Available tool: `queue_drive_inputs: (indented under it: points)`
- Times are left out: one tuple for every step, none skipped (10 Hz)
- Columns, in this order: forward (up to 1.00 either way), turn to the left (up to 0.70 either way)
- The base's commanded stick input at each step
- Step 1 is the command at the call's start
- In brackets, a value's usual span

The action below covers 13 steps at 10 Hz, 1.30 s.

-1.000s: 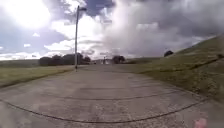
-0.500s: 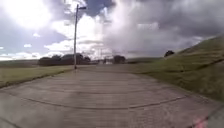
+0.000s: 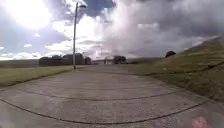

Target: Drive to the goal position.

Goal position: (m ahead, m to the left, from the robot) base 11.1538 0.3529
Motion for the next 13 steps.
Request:
queue_drive_inputs:
  points:
    - [0.7, 0.0]
    - [0.7, 0.0]
    - [0.7, 0.0]
    - [0.7, 0.0]
    - [0.7, 0.0]
    - [0.7, 0.0]
    - [0.7, 0.0]
    - [0.7, 0.0]
    - [0.7, 0.0]
    - [0.7, 0.0]
    - [0.7, 0.0]
    - [0.7, 0.0]
    - [0.7, 0.0]
